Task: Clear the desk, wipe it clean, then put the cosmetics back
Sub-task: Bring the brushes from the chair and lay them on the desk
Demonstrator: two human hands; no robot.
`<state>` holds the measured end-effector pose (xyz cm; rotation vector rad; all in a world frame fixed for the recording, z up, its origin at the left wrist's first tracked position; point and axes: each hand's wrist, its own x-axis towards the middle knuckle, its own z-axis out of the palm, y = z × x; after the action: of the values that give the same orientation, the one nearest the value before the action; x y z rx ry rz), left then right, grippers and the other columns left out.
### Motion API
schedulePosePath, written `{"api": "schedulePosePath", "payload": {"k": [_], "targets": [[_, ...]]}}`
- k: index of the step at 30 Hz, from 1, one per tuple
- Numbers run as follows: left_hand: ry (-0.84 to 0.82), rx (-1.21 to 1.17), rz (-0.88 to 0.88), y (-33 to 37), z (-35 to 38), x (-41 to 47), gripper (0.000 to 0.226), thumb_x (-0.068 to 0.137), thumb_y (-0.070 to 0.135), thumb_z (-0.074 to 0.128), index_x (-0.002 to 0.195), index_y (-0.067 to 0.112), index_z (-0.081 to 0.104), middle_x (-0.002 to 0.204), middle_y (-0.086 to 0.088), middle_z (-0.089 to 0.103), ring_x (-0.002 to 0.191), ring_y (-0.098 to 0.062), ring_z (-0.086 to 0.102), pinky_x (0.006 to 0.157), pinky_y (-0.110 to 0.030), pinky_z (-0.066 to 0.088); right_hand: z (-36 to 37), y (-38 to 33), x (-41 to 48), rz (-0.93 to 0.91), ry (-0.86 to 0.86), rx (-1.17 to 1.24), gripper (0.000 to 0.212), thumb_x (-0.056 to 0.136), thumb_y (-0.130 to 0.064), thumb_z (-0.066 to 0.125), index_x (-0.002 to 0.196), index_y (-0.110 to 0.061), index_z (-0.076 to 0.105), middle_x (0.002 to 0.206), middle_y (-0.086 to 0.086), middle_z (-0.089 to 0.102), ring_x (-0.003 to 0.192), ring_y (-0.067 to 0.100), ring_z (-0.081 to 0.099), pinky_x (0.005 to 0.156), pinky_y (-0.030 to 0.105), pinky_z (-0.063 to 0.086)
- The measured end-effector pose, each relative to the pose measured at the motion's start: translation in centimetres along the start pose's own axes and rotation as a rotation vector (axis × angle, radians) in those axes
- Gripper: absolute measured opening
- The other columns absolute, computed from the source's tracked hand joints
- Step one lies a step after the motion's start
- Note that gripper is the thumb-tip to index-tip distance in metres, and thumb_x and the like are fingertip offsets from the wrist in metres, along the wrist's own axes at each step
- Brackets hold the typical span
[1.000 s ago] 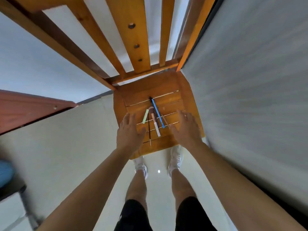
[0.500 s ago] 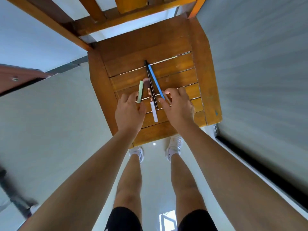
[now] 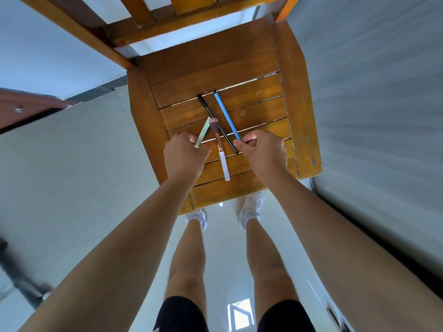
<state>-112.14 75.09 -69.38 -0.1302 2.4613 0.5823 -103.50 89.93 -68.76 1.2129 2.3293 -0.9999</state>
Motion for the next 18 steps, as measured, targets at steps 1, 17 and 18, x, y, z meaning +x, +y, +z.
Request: {"api": "schedulePosePath", "payload": {"k": [1, 17, 18], "targets": [[0.005, -0.005, 0.004, -0.1, 0.0, 0.0, 0.024, 0.081, 0.028, 0.077, 0.102, 0.017, 0.075, 0.097, 0.004, 0.069, 0.068, -0.007, 0.057, 0.058, -0.012, 0.038, 0.1, 0.1, -0.1, -0.006, 0.0, 0.012, 0.033, 0.089, -0.042, 0.072, 0.108, -0.015, 0.073, 0.099, 0.002, 0.075, 0.082, 0.016, 0.069, 0.064, 0.022, 0.052], [0.087, -0.136, 0.086, -1.9, -0.9, -1.9, 0.018, 0.086, 0.03, 0.073, 0.1, 0.018, 0.077, 0.081, 0.018, 0.062, 0.064, 0.0, 0.059, 0.051, 0.001, 0.035, 1.2, 0.6, -1.5, -0.04, 0.063, 0.026, 0.026, 0.084, -0.031, 0.077, 0.103, -0.014, 0.075, 0.089, -0.002, 0.075, 0.069, 0.008, 0.064, 0.055, 0.012, 0.042], [0.086, -0.138, 0.087, -2.0, -1.0, -1.9, 0.018, 0.086, 0.03, 0.073, 0.1, 0.018, 0.077, 0.081, 0.019, 0.063, 0.064, 0.0, 0.06, 0.05, 0.002, 0.034, 1.2, 0.6, -1.5, -0.04, 0.069, 0.029, 0.025, 0.084, -0.031, 0.077, 0.103, -0.014, 0.075, 0.089, -0.002, 0.075, 0.069, 0.009, 0.065, 0.056, 0.012, 0.042]]}}
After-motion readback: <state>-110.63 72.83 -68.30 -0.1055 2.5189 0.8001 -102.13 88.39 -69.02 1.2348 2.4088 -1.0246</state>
